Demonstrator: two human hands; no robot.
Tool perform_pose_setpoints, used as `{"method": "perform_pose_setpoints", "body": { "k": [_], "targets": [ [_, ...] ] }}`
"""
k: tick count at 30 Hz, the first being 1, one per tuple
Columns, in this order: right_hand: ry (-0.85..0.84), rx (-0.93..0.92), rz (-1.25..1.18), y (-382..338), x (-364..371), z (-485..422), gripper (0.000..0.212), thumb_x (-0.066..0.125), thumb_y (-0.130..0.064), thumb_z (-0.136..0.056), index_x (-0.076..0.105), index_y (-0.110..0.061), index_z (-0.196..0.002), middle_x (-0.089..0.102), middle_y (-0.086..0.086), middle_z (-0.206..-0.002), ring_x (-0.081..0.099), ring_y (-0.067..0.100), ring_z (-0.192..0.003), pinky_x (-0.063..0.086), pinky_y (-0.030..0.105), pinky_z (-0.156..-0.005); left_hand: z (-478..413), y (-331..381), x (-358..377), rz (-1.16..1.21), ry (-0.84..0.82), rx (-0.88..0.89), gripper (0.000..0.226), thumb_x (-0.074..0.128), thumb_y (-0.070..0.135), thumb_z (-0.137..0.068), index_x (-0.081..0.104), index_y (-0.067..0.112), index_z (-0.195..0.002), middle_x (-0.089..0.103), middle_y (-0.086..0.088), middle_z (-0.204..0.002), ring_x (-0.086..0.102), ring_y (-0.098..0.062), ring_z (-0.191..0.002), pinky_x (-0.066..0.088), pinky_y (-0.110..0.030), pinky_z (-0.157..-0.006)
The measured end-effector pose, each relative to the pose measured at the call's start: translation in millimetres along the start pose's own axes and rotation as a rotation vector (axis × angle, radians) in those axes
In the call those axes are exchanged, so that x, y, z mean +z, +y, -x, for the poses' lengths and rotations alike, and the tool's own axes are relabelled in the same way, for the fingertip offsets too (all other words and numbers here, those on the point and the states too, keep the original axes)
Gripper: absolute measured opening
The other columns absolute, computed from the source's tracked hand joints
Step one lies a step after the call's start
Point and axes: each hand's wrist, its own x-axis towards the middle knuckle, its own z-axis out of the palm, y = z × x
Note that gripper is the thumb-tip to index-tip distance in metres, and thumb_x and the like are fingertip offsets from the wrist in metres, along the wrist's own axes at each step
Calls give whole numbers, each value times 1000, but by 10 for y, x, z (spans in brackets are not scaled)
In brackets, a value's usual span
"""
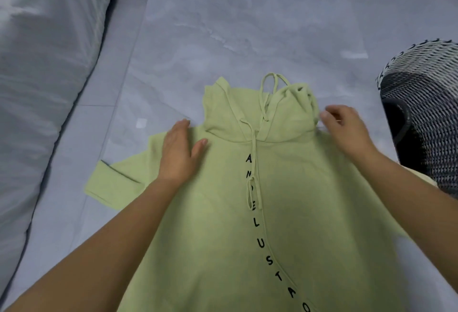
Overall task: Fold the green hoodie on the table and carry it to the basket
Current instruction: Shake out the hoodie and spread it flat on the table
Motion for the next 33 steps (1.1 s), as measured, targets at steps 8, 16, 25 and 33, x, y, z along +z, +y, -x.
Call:
{"method": "perform_pose_setpoints", "body": {
  "k": [8,16,25,33],
  "targets": [
    [-92,177,-361,-377,172,-10,14,59,-23,-83,63,-13,-93,68,9,-98,62,26,-87,48,37,-78,-530,430,56,518,-92,-334,27,69,35,-78,56,15,-90,49,-7,-77,46,-18,-77,38,-31,-68],
    [-772,350,-179,61,-425,783,52,62,-56,-75,64,-4,-73,69,12,-69,56,11,-53,39,22,-52,383,64,-624,477,-710,-266,23,66,27,-84,57,10,-71,57,10,-56,54,-3,-53,38,-12,-50],
    [-238,471,-32,-47,56,18,43,58,-45,-83,54,-2,-78,54,14,-66,52,26,-55,36,25,-51,-314,349,-22,411,-217,-452,32,55,33,-90,57,9,-69,48,0,-48,44,-17,-43,35,-22,-46],
    [-155,262,-538,-518,-313,-317,26,60,-13,-87,48,-19,-65,49,-9,-39,41,3,-34,30,10,-32,-710,787,-437,783,2,-308,17,56,6,-90,50,9,-75,49,-1,-43,45,-4,-28,38,-15,-34]
  ]
}}
